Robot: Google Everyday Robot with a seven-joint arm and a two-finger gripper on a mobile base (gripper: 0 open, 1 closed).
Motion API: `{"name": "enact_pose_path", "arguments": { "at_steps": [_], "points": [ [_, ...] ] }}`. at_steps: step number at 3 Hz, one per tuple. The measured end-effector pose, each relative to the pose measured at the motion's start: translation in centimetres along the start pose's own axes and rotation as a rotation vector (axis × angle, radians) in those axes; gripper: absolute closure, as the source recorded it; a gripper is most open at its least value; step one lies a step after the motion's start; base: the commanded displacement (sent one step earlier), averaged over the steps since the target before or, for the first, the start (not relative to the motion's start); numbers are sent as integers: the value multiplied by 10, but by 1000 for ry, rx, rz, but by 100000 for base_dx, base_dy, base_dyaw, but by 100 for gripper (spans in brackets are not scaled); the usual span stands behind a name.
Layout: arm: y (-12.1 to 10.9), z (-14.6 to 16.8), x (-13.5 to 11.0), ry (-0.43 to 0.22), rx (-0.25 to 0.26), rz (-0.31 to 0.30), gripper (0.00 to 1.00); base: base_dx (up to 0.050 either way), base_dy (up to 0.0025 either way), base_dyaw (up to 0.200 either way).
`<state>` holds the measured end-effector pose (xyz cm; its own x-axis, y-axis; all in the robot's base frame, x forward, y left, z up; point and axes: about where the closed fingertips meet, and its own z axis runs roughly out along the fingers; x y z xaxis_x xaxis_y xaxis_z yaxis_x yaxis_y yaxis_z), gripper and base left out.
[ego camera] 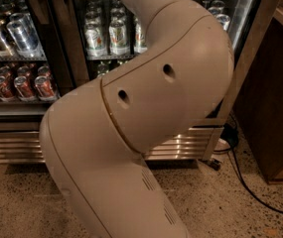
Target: Open right fridge door
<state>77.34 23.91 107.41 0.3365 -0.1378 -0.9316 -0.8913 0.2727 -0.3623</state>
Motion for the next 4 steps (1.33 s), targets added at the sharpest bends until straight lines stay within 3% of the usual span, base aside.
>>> {"name": "enact_pose_path", "arguments": {
  "at_steps": [1,2,3,4],
  "points": [
    [0,0,0,0,0,0,100,0,0,0],
    [-1,2,-6,-70,11,9,100,0,0,0],
    [-3,1,-5,-70,11,9,100,0,0,0],
    [-15,-13,-10,-100,58,20,100,0,0,0]
  ]
}}
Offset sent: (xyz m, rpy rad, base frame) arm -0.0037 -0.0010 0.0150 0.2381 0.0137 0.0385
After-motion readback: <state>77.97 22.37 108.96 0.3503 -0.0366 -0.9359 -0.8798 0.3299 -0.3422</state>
